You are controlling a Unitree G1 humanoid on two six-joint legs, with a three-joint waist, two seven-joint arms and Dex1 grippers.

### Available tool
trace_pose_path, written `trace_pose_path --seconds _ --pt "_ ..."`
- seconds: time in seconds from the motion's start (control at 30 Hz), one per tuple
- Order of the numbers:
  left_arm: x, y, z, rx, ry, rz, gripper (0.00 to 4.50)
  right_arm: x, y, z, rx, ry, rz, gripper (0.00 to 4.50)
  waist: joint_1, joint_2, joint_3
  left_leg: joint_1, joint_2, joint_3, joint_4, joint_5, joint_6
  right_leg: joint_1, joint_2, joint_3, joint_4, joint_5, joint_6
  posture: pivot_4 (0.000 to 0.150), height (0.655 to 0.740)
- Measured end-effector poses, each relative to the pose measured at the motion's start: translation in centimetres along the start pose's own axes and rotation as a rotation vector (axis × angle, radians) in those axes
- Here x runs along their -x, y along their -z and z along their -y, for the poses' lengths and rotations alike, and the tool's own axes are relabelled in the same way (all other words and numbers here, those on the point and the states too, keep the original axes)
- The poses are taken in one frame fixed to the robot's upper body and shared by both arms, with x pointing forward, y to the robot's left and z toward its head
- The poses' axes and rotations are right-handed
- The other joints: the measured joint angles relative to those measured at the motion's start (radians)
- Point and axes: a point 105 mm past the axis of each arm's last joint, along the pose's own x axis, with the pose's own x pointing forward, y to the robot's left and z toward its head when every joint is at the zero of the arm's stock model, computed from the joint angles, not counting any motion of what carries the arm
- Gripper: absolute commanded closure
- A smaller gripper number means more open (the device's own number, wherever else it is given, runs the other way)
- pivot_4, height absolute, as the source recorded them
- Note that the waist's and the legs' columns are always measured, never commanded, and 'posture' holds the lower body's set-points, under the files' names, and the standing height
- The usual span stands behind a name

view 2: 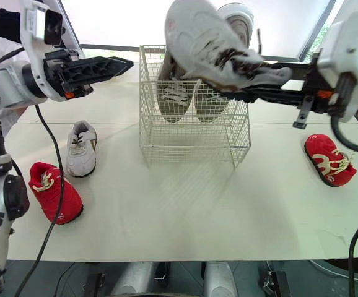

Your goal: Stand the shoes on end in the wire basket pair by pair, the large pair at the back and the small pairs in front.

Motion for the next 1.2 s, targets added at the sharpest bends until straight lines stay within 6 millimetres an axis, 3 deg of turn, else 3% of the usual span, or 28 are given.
trace_pose_path --seconds 0.2,0.47,0.57,0.73,0.8,1.0,1.07,1.2 --pt "-0.7 0.0 0.9 0.041 0.077 -0.042 0.82 -2.3 0.1 -1.3 0.067 -0.122 0.03 4.01 -0.002 0.0 0.0 -0.012 0.0 0.001 0.001 0.001 0.0 -0.014 0.0 0.001 0.005 0.001 0.001 0.15 0.7347" --pt "-1.6 1.2 0.6 0.068 0.097 -0.098 0.82 -3.6 -0.8 -2.0 0.097 -0.203 0.073 4.01 0.001 0.0 0.0 -0.012 -0.001 0.001 0.002 0.003 0.0 -0.016 0.001 0.001 0.008 0.001 0.001 0.15 0.7347" --pt "-2.2 1.8 0.5 0.082 0.121 -0.115 1.73 -4.1 -0.8 -2.3 0.093 -0.226 0.077 4.02 0.003 0.0 0.0 -0.012 -0.001 0.001 0.002 0.003 0.0 -0.015 0.001 0.001 0.008 0.001 0.0 0.15 0.7347" --pt "-2.3 2.0 0.1 0.079 0.103 -0.125 4.13 -4.3 -0.4 -2.6 0.074 -0.243 0.056 4.02 0.002 0.0 0.0 -0.012 -0.001 0.001 0.002 0.003 0.0 -0.016 0.001 0.001 0.008 0.001 0.0 0.15 0.7347" --pt "-2.4 2.1 0.0 0.082 0.101 -0.126 4.2 -4.3 -0.3 -2.6 0.062 -0.246 0.048 4.02 0.002 0.0 0.0 -0.012 -0.001 0.001 0.002 0.003 0.0 -0.016 0.001 0.001 0.008 0.001 0.001 0.15 0.7347" --pt "-2.2 3.1 -0.9 0.144 0.077 -0.086 4.2 -3.9 -0.6 -2.7 -0.029 -0.249 0.056 1.28 0.002 0.0 0.0 -0.012 0.0 0.001 0.002 0.003 0.001 -0.016 0.001 0.001 0.009 0.001 0.001 0.15 0.7347" --pt "-1.8 3.6 -1.3 0.167 0.055 -0.057 4.2 -3.2 -1.1 -2.3 -0.081 -0.218 0.081 0.1 0.004 0.0 0.0 -0.012 -0.001 0.001 0.002 0.003 0.001 -0.015 0.0 0.001 0.009 0.002 0.002 0.15 0.7347" --pt "-0.9 3.2 -2.0 0.187 -0.006 0.077 4.2 -0.9 -0.5 -1.5 -0.305 -0.083 0.141 0.04 0.005 -0.002 -0.001 -0.012 0.0 0.0 0.003 0.003 0.001 -0.015 -0.001 0.001 0.009 0.003 0.004 0.15 0.7347"
